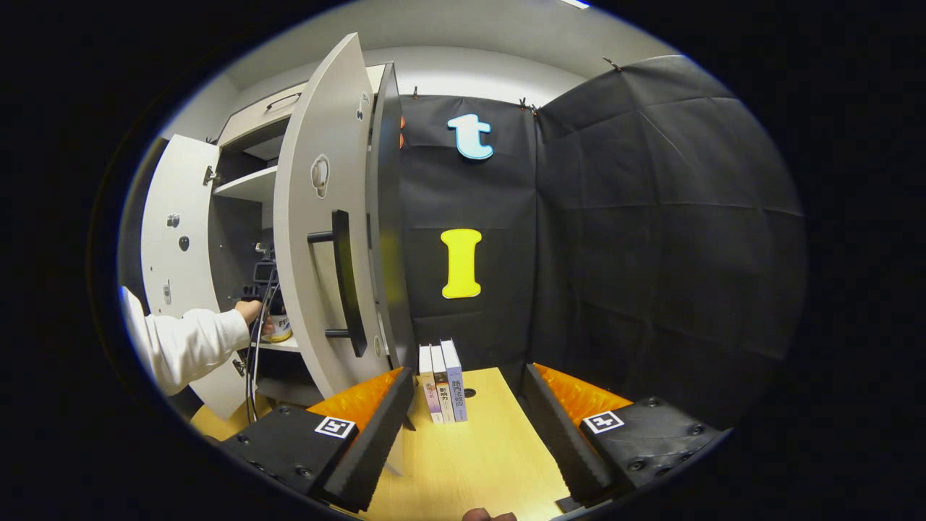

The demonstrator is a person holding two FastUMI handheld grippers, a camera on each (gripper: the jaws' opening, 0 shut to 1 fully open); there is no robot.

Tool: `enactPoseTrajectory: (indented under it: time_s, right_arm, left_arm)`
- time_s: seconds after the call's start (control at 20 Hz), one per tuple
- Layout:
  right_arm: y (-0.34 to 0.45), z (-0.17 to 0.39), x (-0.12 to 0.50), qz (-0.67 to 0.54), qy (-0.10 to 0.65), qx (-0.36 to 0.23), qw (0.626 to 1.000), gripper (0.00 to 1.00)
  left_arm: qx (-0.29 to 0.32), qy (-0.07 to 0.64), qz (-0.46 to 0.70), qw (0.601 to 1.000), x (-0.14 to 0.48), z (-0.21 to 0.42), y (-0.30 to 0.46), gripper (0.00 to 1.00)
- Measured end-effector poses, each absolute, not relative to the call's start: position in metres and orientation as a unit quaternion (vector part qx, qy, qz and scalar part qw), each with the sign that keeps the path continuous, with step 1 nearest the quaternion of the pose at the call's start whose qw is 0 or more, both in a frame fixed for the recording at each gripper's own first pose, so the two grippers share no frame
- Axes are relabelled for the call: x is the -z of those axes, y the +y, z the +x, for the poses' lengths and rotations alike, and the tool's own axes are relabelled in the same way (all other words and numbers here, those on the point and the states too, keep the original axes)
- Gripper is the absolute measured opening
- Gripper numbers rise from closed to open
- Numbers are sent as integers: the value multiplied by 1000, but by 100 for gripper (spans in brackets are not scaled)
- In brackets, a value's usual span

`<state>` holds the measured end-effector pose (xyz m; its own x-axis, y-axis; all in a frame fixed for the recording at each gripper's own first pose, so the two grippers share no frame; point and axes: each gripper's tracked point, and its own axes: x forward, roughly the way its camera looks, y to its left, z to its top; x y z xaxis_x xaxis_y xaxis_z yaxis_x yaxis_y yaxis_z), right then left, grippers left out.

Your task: Grab one shoe with the right hand and put it into the shoe cabinet, grab the other shoe with the left hand and put it into the shoe cabinet; then close the right door with the right hand and the left door with the left hand.

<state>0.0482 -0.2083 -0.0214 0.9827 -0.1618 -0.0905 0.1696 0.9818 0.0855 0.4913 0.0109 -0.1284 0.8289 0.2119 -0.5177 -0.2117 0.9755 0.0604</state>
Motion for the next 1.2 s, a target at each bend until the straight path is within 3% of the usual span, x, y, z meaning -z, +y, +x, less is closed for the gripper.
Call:
enactPoseTrajectory:
  time_s: [0.15, 0.2, 0.35, 0.5, 0.65, 0.75, 1.2]
  right_arm:
    - [-205, 43, 17, 45, 35, 81, 995, 98]
    - [-204, 41, 16, 46, 34, 80, 995, 98]
    - [-198, 35, 11, 50, 30, 73, 996, 98]
    - [-197, 31, 3, 49, 20, 72, 996, 98]
    - [-193, 28, -2, 52, 17, 65, 996, 98]
    - [-192, 27, -4, 52, 18, 62, 997, 98]
    - [-184, 44, -14, 63, 21, 47, 997, 100]
  left_arm:
    - [-101, 270, -4, 957, 124, 479, 7, 35]
    - [-103, 269, -3, 958, 123, 475, 8, 46]
    - [-96, 250, -10, 963, 111, 462, 5, 57]
    - [-83, 227, -1, 970, 98, 440, -1, 75]
    - [-62, 207, 10, 976, 83, 420, -13, 77]
    - [-51, 192, 16, 980, 69, 405, -21, 84]
    - [-21, 61, -8, 998, -26, 291, -37, 93]
